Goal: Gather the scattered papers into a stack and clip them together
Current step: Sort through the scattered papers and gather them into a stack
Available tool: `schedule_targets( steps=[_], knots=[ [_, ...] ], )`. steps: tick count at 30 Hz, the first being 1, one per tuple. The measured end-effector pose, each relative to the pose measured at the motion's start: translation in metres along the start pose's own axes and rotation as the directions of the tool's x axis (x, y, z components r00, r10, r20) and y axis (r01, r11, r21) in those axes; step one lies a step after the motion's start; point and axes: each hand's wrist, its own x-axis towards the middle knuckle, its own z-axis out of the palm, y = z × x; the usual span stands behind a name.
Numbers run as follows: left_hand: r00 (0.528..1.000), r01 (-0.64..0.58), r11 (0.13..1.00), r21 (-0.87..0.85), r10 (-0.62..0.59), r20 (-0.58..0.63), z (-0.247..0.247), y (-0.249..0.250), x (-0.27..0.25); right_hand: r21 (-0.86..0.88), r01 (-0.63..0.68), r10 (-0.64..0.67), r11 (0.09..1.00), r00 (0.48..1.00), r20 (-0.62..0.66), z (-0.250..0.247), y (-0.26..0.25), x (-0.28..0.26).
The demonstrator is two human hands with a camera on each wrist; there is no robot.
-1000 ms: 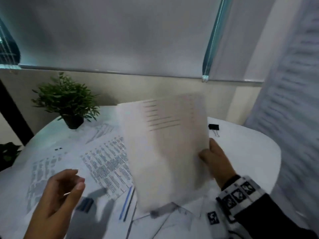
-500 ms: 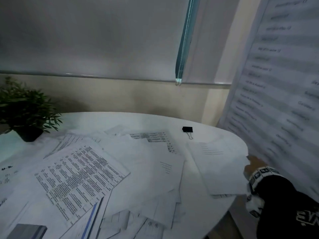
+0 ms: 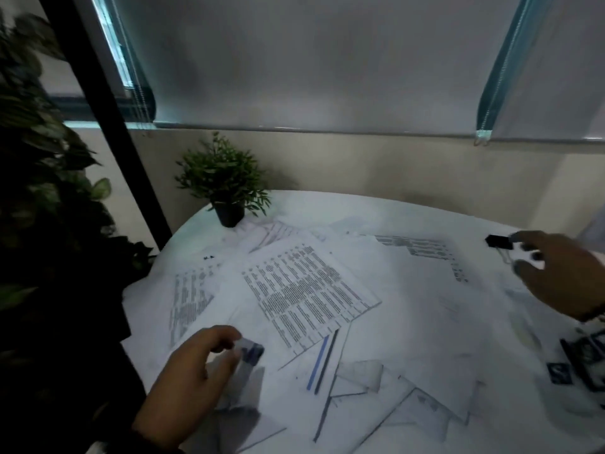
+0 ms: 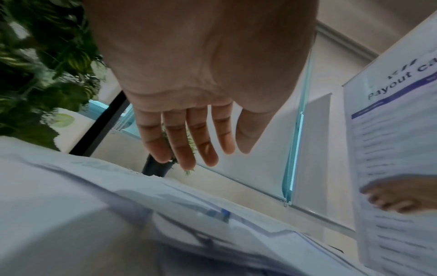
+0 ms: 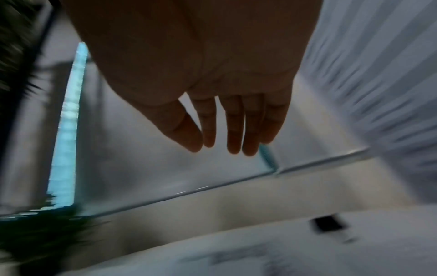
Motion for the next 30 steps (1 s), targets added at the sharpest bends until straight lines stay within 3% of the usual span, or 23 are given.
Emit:
schedule_targets(
  steps=[2, 4, 7, 11, 14, 16, 18, 20, 22, 24, 26, 28, 30],
  knots=[
    [0.996, -0.082, 0.991, 0.102, 0.077, 0.052, 0.013, -0.007, 0.01, 0.135, 0.083, -0.109, 0.987, 0.974, 0.2, 0.028, -0.056, -0.013],
    [0.984, -0.155, 0.968, 0.199, 0.134, 0.115, 0.029, -0.012, 0.016, 0.119, 0.142, -0.179, 0.983, 0.902, 0.394, 0.067, -0.106, -0.022],
    [0.961, -0.21, 0.92, 0.331, 0.132, 0.241, 0.043, -0.018, 0.017, 0.028, 0.095, -0.096, 0.995, 0.843, 0.529, 0.125, -0.147, -0.016],
    [0.951, -0.282, 0.905, 0.318, 0.218, 0.22, 0.044, -0.02, 0.016, -0.122, 0.062, 0.005, 0.991, 0.875, 0.483, 0.152, -0.17, -0.006],
    [0.961, -0.175, 0.965, 0.194, 0.125, 0.245, 0.038, -0.015, 0.01, -0.023, 0.002, 0.01, 1.0, 0.868, 0.496, 0.14, -0.172, 0.002],
    [0.978, -0.055, 0.994, 0.099, 0.034, 0.204, 0.032, -0.016, 0.006, 0.114, 0.03, -0.069, 0.993, 0.935, 0.349, 0.124, -0.172, 0.003],
    [0.995, 0.094, 0.99, -0.102, -0.09, 0.044, 0.025, -0.015, 0.002, 0.338, 0.1, -0.146, 0.936, 0.983, 0.112, 0.106, -0.172, -0.005],
    [0.962, 0.209, 0.898, -0.387, -0.259, -0.082, 0.016, -0.011, 0.0, 0.578, 0.155, -0.177, 0.802, 0.984, -0.018, 0.09, -0.177, -0.021],
    [0.905, 0.253, 0.697, -0.671, -0.415, -0.091, 0.002, -0.008, 0.0, 0.762, 0.139, -0.242, 0.632, 0.97, 0.024, 0.082, -0.191, -0.041],
    [0.86, 0.257, 0.498, -0.828, -0.508, -0.038, -0.012, -0.01, -0.002, 0.842, 0.064, -0.344, 0.536, 0.927, 0.149, 0.087, -0.206, -0.063],
    [0.87, 0.224, 0.441, -0.869, -0.492, -0.026, -0.026, -0.017, -0.009, 0.839, -0.017, -0.452, 0.544, 0.836, 0.31, 0.1, -0.222, -0.084],
    [0.883, 0.172, 0.494, -0.852, -0.46, -0.089, -0.04, -0.021, -0.022, 0.767, 0.016, -0.534, 0.642, 0.727, 0.432, 0.116, -0.233, -0.095],
    [0.835, 0.202, 0.619, -0.759, -0.514, -0.197, -0.053, -0.038, -0.037, 0.616, 0.113, -0.499, 0.78, 0.706, 0.502, 0.13, -0.235, -0.089]
  ],
)
